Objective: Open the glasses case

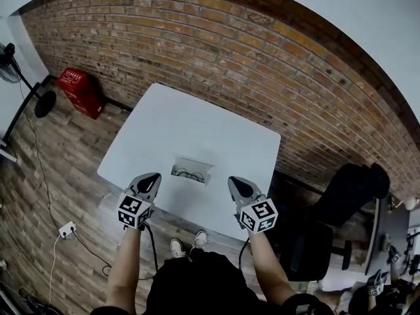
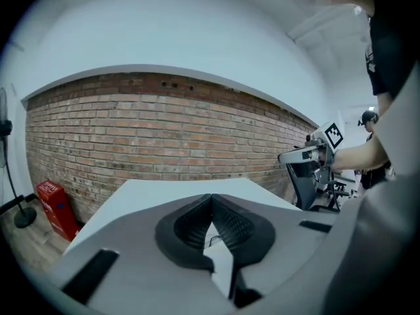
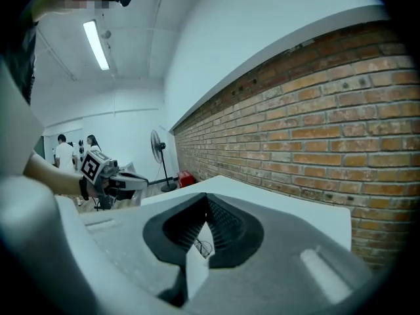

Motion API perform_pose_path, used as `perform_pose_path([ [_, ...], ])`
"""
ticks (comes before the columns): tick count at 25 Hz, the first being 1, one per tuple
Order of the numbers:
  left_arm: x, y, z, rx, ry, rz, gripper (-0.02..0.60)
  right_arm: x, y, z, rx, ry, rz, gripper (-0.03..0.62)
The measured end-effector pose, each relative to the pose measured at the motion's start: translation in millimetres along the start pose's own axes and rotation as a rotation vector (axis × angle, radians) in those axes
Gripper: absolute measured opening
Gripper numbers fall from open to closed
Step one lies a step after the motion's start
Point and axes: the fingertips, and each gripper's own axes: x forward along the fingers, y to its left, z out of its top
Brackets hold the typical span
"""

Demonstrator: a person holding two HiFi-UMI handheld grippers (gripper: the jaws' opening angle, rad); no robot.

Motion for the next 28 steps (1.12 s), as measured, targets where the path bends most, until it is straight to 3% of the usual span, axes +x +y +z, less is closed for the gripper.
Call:
perform_pose_path([
  [9, -43.2, 3.1, 64.6, 0.025, -0.142, 0.092, 0.006, -29.1, -6.2, 34.5, -0.027, -0.055, -0.008, 0.006],
  [23, -119.4, -15.1, 125.3, 0.113, -0.365, 0.224, 0.006, -61.3, -3.0, 85.7, -0.068, -0.199, -0.059, 0.005],
  [28, -151.5, -30.9, 149.1, 0.1, -0.462, 0.279, 0.006, -80.9, -1.8, 103.4, -0.087, -0.262, -0.088, 0.005],
])
